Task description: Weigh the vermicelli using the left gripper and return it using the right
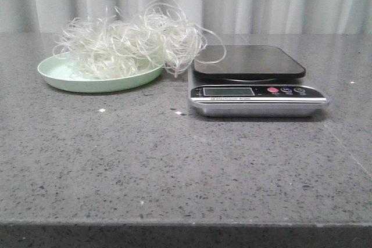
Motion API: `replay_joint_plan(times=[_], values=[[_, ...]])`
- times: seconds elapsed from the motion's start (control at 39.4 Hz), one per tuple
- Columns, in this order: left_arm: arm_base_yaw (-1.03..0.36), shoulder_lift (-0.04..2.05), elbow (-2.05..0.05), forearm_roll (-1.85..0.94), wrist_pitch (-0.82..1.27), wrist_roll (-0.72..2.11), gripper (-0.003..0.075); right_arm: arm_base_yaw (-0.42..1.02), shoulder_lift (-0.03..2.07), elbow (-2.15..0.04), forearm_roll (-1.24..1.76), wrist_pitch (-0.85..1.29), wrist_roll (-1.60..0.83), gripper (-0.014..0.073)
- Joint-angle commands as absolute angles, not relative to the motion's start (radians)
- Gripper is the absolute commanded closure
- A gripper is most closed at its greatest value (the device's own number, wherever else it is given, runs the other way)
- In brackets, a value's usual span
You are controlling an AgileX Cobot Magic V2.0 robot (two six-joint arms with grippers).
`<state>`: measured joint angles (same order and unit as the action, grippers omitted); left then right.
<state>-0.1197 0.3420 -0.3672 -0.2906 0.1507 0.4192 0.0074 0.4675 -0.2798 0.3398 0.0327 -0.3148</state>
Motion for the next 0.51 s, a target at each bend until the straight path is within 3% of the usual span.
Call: replay_joint_plan(times=[0.0, 0.48], values=[[-0.102, 0.316, -0.372, -0.249, 0.069, 0.350, 0.0583, 0.002, 0.470, -0.307, 0.344, -0.042, -0.316, 0.0442], [-0.021, 0.025, -0.107, -0.120, 0.069, 0.246, 0.0583, 0.002, 0.470, -0.307, 0.344, -0.042, -0.316, 0.0442]])
